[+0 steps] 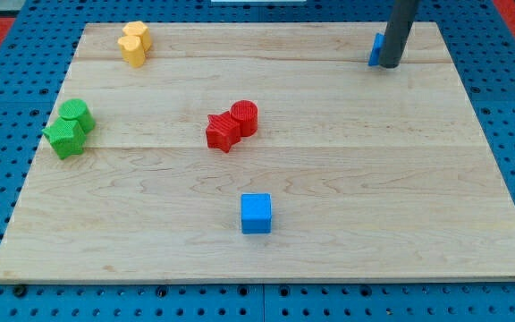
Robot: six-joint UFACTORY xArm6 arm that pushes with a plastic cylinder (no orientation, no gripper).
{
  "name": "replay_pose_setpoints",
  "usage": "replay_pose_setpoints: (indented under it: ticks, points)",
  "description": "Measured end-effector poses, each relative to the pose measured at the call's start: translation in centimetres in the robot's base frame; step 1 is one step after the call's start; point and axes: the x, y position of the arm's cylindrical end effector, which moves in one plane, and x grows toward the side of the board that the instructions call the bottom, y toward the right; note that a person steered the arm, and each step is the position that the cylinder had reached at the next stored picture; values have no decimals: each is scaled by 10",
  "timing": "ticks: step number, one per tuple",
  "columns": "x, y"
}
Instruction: Push the blue cube towards center
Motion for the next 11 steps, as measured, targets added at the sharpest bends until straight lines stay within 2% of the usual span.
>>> replay_pose_setpoints:
  ticks: [1,2,3,4,5,6,7,8,9,11]
  points:
    - [-10,0]
    - [35,24]
    - [117,47]
    - [194,42]
    - [263,7]
    - [315,-31]
    - [342,-72]
    - [340,-157]
    - [303,-205]
    - [258,-210]
